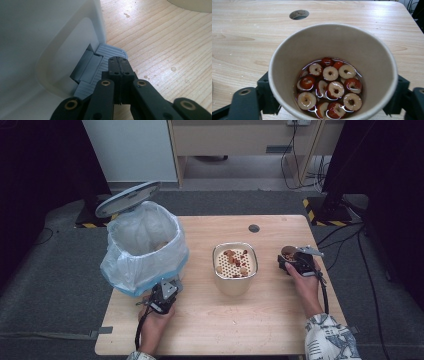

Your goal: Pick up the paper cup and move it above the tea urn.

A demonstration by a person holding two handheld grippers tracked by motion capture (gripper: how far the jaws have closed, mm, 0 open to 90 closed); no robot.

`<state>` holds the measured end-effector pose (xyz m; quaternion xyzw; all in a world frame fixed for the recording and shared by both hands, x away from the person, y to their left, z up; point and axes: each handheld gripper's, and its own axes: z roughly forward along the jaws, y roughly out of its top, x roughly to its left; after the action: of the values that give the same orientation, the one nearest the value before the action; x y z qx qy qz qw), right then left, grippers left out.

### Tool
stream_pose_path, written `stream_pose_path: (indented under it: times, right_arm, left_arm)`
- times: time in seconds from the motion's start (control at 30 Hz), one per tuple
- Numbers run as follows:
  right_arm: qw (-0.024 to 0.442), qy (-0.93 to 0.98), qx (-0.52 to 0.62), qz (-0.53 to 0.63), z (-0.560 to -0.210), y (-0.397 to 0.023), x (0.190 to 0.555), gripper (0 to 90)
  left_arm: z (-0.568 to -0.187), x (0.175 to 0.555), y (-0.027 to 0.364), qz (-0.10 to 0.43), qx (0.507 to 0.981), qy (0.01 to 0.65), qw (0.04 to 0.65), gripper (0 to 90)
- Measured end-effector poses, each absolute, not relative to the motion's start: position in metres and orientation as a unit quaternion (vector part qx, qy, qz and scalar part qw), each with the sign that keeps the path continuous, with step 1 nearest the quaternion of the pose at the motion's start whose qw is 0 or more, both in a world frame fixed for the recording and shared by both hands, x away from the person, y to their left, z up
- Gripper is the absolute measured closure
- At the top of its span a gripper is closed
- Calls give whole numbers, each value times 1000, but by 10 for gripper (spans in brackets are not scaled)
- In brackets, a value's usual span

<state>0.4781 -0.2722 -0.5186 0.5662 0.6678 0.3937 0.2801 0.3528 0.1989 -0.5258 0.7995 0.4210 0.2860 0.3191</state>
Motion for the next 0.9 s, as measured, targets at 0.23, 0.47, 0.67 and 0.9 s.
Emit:
stream_pose_path:
  times: [0.23,0.47,0.67,0.9]
  right_arm:
    - [278,677,558,391,-518,-273,478,275]
    - [282,686,543,393,-507,-276,474,294]
    - [291,700,522,390,-487,-280,470,302]
    - [296,716,495,392,-463,-281,468,314]
  left_arm:
    - [-526,353,199,286,800,421,319,894]
    - [-526,353,199,286,800,421,319,894]
    - [-526,353,199,286,800,421,319,894]
    - [-526,353,199,286,799,422,319,894]
